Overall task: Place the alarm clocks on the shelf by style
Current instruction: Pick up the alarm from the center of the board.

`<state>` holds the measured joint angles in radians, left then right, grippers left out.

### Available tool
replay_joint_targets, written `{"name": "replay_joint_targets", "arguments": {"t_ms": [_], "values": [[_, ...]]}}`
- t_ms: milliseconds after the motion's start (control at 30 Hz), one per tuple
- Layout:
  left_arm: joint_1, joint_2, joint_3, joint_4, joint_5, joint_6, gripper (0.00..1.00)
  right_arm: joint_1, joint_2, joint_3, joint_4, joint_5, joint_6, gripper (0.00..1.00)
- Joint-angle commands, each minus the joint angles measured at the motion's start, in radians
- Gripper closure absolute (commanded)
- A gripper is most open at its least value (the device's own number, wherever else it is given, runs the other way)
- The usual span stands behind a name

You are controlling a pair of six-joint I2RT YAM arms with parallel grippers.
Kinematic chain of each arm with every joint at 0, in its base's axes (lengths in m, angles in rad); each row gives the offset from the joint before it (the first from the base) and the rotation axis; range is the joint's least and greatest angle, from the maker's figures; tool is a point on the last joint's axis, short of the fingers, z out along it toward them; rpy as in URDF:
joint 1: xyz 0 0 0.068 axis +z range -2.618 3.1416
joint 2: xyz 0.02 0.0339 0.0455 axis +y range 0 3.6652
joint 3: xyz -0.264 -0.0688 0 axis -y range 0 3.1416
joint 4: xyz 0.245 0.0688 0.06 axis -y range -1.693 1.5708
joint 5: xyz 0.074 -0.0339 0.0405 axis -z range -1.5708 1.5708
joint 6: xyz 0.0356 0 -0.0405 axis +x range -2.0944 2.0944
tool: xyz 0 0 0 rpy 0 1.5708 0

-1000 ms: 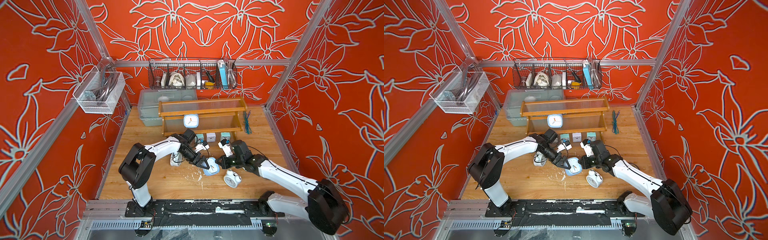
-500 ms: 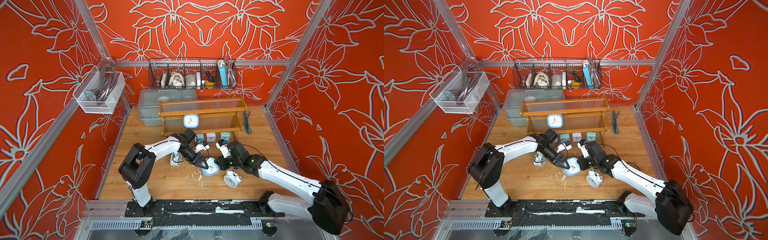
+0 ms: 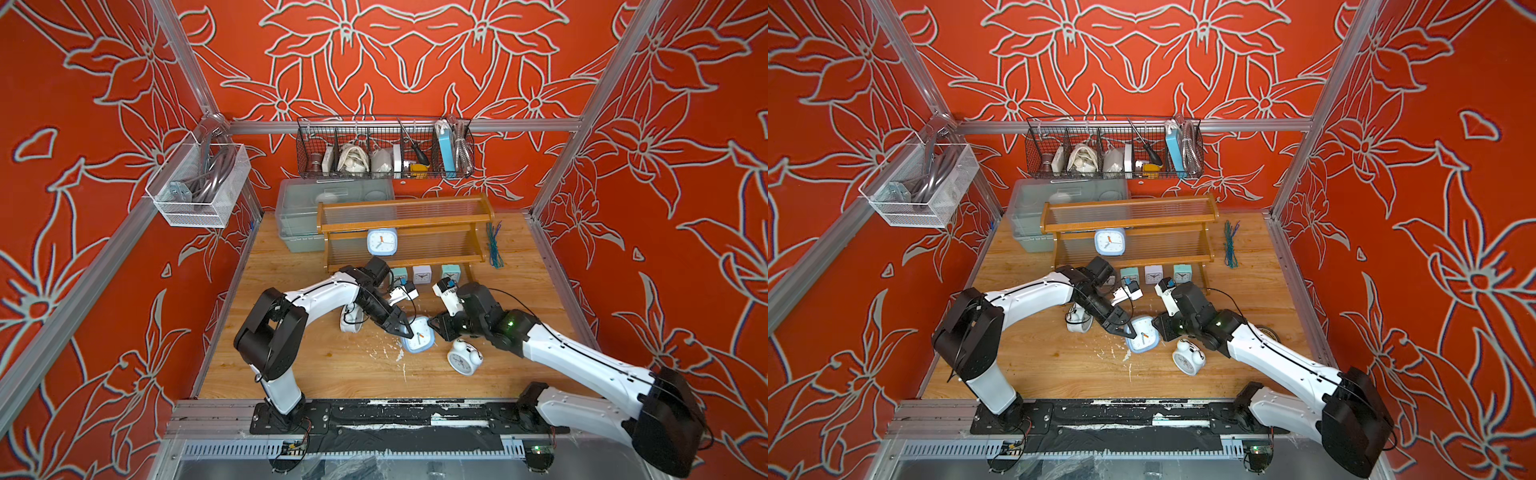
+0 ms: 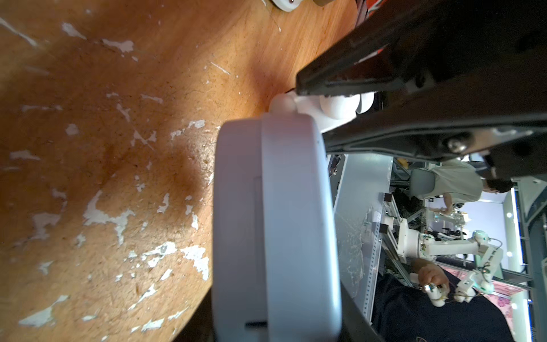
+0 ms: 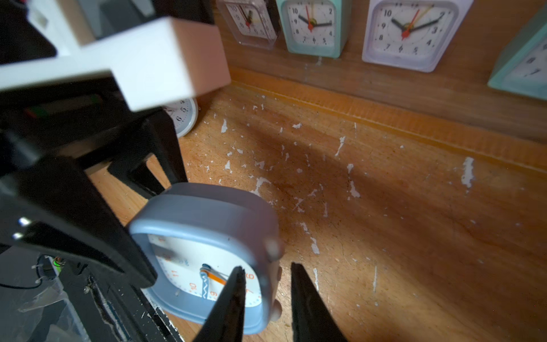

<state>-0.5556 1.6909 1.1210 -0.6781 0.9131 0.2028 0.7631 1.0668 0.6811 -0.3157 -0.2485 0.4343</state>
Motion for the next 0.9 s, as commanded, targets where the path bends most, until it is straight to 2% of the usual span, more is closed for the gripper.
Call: {"name": "replay_joint_targets", "arguments": {"t_ms": [0, 200, 400, 533, 700, 867], "values": [[0.01, -0.082, -0.031, -0.008, -0.035, 0.135, 0.83, -0.016, -0.058, 0.035, -0.056, -0.044, -0.069, 0.58], [0.034, -0.181, -0.064, -0.055, 0.004, 0.296, 0.85, -0.061, -0.121, 0.023, -0.032, -0.284, -0.108, 0.44], [0.034, -0.273, -0.087, -0.142, 0.063, 0.46, 0.87, -0.061, -0.066, 0.038, 0.032, -0.519, -0.11, 0.27], [0.033, -0.296, -0.084, -0.197, 0.111, 0.509, 0.87, -0.052, -0.03, 0.052, 0.073, -0.587, -0.117, 0.2], [0.034, -0.301, -0.083, -0.234, 0.127, 0.542, 0.87, -0.045, 0.002, 0.064, 0.124, -0.614, -0.123, 0.18], [0.033, -0.304, -0.084, -0.255, 0.141, 0.558, 0.88, -0.044, 0.057, 0.076, 0.157, -0.662, -0.124, 0.24]]}}
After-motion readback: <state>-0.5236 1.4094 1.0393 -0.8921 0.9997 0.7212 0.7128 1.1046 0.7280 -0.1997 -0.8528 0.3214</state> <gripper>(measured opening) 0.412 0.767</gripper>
